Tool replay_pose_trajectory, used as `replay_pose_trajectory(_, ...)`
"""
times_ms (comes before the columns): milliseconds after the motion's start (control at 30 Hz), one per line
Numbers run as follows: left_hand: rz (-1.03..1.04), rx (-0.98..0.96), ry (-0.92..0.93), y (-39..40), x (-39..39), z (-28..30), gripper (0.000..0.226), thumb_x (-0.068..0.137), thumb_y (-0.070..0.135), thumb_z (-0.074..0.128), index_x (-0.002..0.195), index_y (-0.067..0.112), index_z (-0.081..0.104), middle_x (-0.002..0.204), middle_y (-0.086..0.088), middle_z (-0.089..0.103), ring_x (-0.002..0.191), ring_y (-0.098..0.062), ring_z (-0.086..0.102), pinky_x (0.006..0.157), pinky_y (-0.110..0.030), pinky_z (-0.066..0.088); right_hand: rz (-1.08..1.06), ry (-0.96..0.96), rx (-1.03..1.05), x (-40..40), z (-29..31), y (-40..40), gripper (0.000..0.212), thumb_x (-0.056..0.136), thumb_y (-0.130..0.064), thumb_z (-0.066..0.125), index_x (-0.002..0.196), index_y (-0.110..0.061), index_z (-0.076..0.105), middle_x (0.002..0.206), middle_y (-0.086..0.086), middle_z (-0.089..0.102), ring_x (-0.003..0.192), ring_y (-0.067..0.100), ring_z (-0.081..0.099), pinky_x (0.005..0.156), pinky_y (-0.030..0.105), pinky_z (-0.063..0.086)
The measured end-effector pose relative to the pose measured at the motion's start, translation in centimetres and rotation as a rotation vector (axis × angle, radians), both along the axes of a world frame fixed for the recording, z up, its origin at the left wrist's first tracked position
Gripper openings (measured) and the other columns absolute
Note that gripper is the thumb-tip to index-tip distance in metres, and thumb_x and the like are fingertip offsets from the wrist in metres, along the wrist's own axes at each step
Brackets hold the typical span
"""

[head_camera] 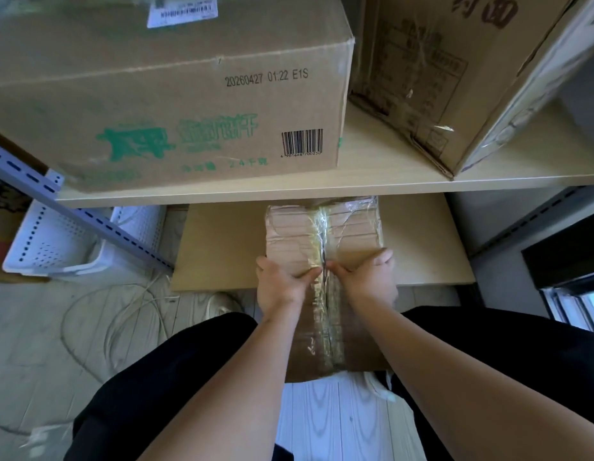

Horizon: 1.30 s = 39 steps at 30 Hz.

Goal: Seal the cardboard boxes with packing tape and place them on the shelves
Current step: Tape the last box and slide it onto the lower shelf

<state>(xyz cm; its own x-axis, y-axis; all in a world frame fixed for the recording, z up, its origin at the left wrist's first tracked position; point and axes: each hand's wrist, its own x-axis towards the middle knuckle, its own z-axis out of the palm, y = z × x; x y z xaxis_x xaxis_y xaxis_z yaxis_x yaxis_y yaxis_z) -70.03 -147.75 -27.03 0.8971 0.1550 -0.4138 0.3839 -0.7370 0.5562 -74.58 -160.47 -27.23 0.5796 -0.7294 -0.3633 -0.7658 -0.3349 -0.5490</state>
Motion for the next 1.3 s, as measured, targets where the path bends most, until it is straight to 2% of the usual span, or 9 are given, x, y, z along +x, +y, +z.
replay_pose_trajectory(100, -0.073, -0.007, 0.075, 0.5, 0.9, -0.3, 0.116, 0.058, 0.066, 0.084, 0.139, 0.004, 0.028, 0.141, -0.013, 0.037, 0.123, -0.033, 0.051, 0.091, -0.038, 0.049, 0.046, 0.017, 0.024, 0.3, 0.2, -0.3, 0.11, 0.061, -0.066, 0.081, 0.136, -0.006, 0.028, 0.132, 0.01, 0.043, 0.115, 0.031, 0.056, 0.077, 0.038, 0.048)
replay_pose_trajectory(233, -0.314, 0.156, 0.254, 1.3, 0.4, -0.6, 0.14, 0.055, 0.075, 0.079, 0.153, 0.0, 0.013, 0.147, -0.018, 0.021, 0.115, -0.027, 0.051, 0.09, -0.03, 0.049, 0.224, 0.145, 0.066, -1.0, 0.9, -0.6, 0.141, 0.064, -0.056, 0.085, 0.153, -0.003, -0.01, 0.147, 0.013, 0.023, 0.126, 0.03, 0.05, 0.094, 0.034, 0.048)
replay_pose_trajectory(333, -0.276, 0.212, 0.165, 1.2, -0.4, -0.3, 0.13, 0.055, 0.073, 0.081, 0.148, 0.0, 0.025, 0.145, -0.017, 0.033, 0.109, -0.029, 0.06, 0.084, -0.035, 0.054, 0.24, 0.129, -0.022, -1.7, 0.8, -0.1, 0.13, 0.064, -0.057, 0.084, 0.15, -0.003, 0.003, 0.143, 0.014, 0.032, 0.113, 0.028, 0.059, 0.077, 0.032, 0.051)
replay_pose_trajectory(533, -0.038, -0.305, 0.124, 2.6, -1.3, 0.2, 0.095, 0.062, 0.049, 0.09, 0.13, 0.015, 0.033, 0.131, -0.005, 0.056, 0.12, -0.026, 0.055, 0.1, -0.036, 0.046, 0.165, 0.01, 0.25, -1.1, 1.6, -2.2, 0.112, 0.07, -0.052, 0.084, 0.148, -0.01, 0.015, 0.133, 0.007, 0.052, 0.114, 0.028, 0.057, 0.081, 0.034, 0.05)
replay_pose_trajectory(733, 0.004, -0.387, 0.103, 3.6, -3.2, 0.8, 0.068, 0.072, 0.04, 0.086, 0.12, 0.018, 0.043, 0.113, 0.003, 0.06, 0.105, -0.02, 0.058, 0.091, -0.031, 0.046, 0.242, 0.024, 0.278, -1.9, 2.4, -3.8, 0.085, 0.073, -0.052, 0.081, 0.135, -0.012, 0.039, 0.106, 0.001, 0.055, 0.093, 0.02, 0.056, 0.071, 0.03, 0.049)
replay_pose_trajectory(833, 0.047, -0.428, 0.121, 3.6, -2.3, 0.9, 0.056, 0.077, 0.033, 0.083, 0.119, 0.02, 0.048, 0.109, 0.005, 0.062, 0.1, -0.018, 0.059, 0.087, -0.03, 0.045, 0.226, 0.015, 0.248, -0.9, 2.7, -4.3, 0.076, 0.079, -0.047, 0.077, 0.137, -0.013, 0.042, 0.116, 0.005, 0.062, 0.103, 0.025, 0.061, 0.078, 0.029, 0.05)
replay_pose_trajectory(1000, 0.378, -0.67, 0.133, 2.3, 1.0, 2.6, 0.046, 0.095, 0.023, 0.064, 0.137, 0.01, 0.049, 0.128, -0.004, 0.056, 0.115, -0.026, 0.054, 0.094, -0.034, 0.04, 0.046, -0.196, 0.505, 3.6, 4.0, -5.4, 0.063, 0.088, -0.031, 0.072, 0.142, -0.013, 0.046, 0.135, 0.008, 0.056, 0.119, 0.025, 0.057, 0.104, 0.034, 0.045)
replay_pose_trajectory(1100, 0.26, -0.648, 0.163, 1.7, 2.9, 4.1, 0.022, 0.097, 0.022, 0.06, 0.118, 0.023, 0.055, 0.111, 0.004, 0.056, 0.1, -0.018, 0.051, 0.088, -0.032, 0.038, 0.168, -0.103, 0.561, 5.0, 5.0, -6.5, 0.056, 0.089, -0.025, 0.07, 0.142, -0.023, 0.052, 0.142, 0.004, 0.052, 0.126, 0.024, 0.052, 0.111, 0.036, 0.039)
replay_pose_trajectory(1300, -0.002, -0.448, 0.237, 0.3, 7.8, 5.8, 0.062, 0.095, 0.036, 0.059, 0.15, 0.016, 0.039, 0.151, -0.012, 0.04, 0.133, -0.03, 0.044, 0.091, -0.028, 0.032, 0.204, -0.039, 0.511, 5.8, 5.5, -9.0, 0.042, 0.088, -0.007, 0.064, 0.128, -0.019, 0.057, 0.108, 0.009, 0.066, 0.094, 0.022, 0.067, 0.084, 0.033, 0.058)
